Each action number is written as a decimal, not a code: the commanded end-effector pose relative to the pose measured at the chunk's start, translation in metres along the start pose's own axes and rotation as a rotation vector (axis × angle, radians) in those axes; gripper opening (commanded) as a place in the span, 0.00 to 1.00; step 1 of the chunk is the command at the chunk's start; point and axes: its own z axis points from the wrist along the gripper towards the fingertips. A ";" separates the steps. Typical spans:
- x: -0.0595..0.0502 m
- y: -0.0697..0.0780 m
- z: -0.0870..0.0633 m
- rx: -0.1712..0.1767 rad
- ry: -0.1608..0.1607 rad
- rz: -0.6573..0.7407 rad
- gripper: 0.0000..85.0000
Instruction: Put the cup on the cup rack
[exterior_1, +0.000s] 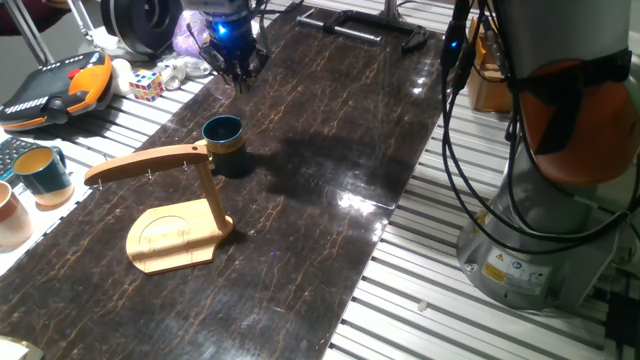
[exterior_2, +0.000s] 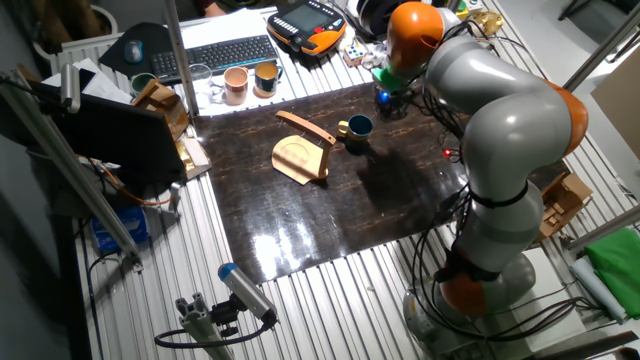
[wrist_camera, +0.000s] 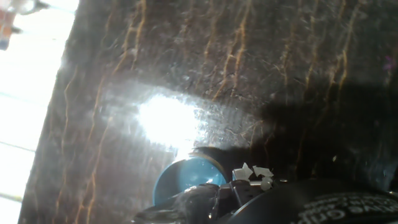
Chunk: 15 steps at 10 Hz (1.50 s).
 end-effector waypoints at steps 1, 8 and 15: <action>0.000 0.000 0.000 0.026 -0.008 0.485 0.01; 0.000 0.000 0.000 0.019 -0.015 0.431 0.01; 0.011 0.011 0.007 0.018 0.012 0.510 0.01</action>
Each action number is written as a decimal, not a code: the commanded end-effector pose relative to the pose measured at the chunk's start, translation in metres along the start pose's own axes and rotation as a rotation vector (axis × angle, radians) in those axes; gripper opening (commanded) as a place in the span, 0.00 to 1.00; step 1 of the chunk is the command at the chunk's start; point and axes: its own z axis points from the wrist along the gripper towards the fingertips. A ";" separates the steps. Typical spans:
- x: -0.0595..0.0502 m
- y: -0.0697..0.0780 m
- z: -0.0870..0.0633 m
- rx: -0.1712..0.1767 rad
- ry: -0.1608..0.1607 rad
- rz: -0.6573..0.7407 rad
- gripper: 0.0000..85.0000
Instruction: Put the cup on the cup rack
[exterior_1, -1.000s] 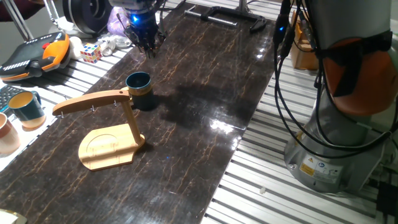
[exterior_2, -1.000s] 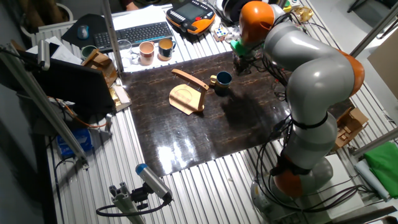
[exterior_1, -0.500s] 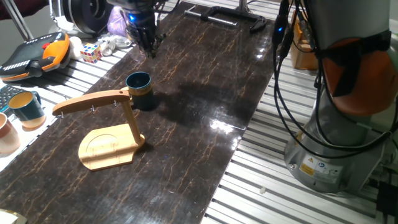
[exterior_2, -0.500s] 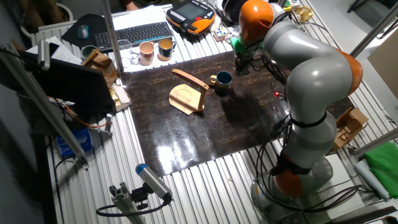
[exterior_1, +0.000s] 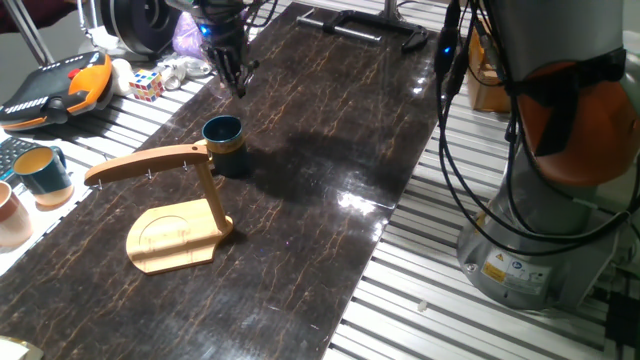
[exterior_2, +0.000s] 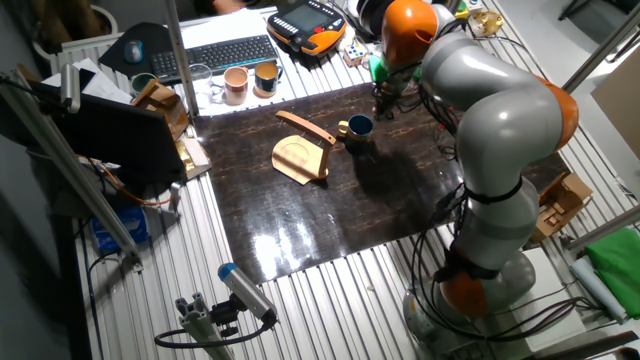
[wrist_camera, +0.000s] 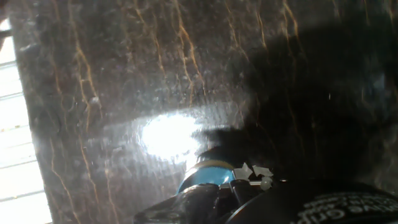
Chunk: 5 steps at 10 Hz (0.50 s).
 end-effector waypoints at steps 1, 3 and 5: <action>0.002 0.002 0.001 0.003 0.010 0.018 0.01; 0.010 0.010 0.003 0.010 0.007 0.041 0.01; 0.019 0.016 0.003 0.018 -0.014 0.087 0.01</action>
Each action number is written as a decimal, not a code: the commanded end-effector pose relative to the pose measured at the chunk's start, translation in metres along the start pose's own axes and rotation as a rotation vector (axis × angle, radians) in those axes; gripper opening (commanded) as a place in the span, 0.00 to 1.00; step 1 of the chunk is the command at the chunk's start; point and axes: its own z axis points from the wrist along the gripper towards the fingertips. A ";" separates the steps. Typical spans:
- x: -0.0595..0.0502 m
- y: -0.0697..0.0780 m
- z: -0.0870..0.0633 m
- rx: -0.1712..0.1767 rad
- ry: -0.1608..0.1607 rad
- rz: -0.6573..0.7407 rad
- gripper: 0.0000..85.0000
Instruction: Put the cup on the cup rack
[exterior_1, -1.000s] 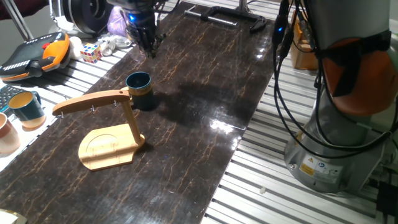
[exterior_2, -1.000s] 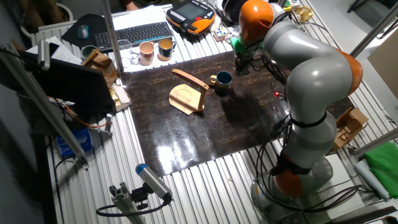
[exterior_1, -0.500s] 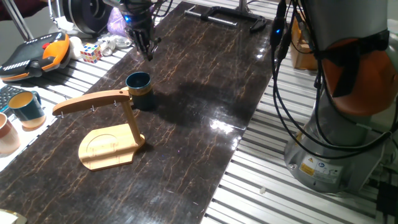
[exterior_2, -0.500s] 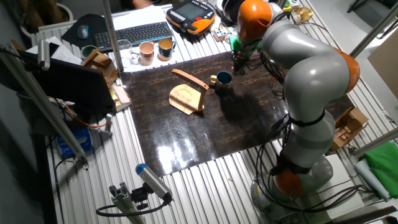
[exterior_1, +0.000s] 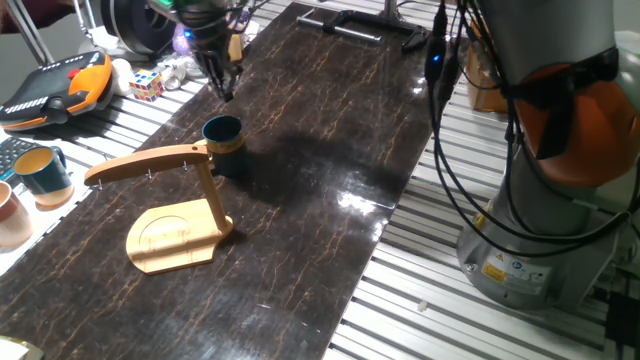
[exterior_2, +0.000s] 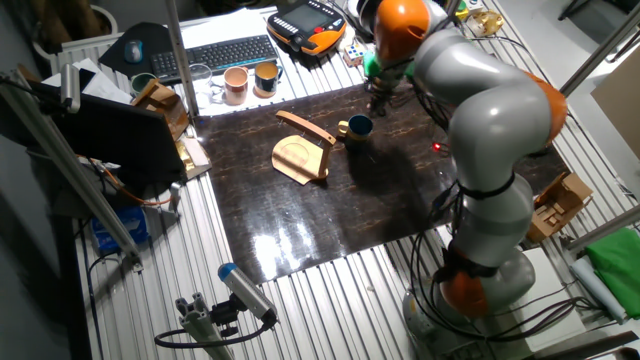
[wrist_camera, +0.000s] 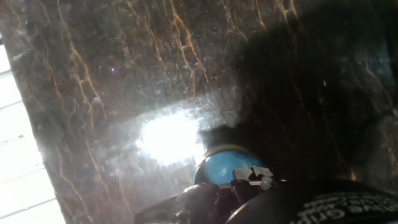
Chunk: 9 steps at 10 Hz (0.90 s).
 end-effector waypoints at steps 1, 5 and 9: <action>0.005 0.001 -0.001 0.002 -0.005 0.014 0.01; 0.025 0.006 0.001 -0.005 -0.044 0.052 0.01; 0.023 0.004 0.011 -0.037 -0.040 0.053 0.01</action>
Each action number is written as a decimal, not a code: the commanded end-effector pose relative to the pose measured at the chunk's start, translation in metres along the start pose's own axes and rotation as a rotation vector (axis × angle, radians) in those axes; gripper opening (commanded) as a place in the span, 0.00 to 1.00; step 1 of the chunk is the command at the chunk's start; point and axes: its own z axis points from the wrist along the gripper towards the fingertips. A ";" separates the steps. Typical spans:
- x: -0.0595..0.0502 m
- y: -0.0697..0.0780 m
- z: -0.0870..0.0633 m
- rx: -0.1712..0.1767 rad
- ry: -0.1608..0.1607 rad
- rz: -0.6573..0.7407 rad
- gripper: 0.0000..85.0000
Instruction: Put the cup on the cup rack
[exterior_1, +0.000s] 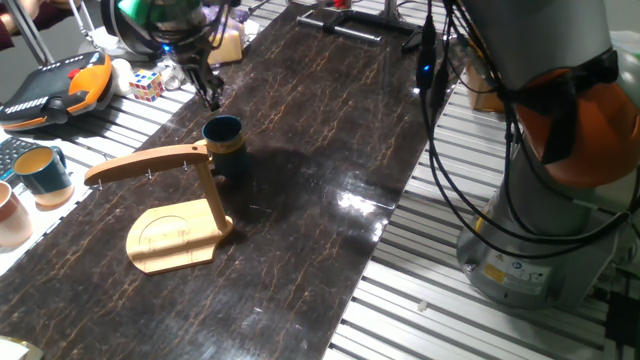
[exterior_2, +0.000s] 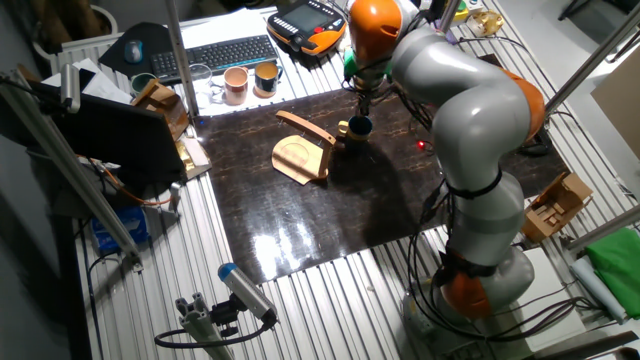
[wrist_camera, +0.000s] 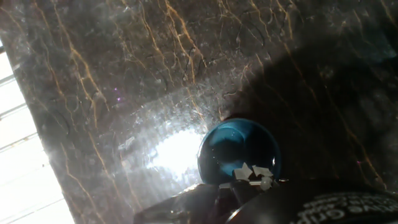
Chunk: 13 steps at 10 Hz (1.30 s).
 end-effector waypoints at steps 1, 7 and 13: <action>-0.001 0.002 0.003 0.000 0.000 0.003 0.01; -0.007 0.004 0.009 0.019 0.016 0.171 0.01; -0.005 0.010 0.017 -0.003 0.021 0.169 0.25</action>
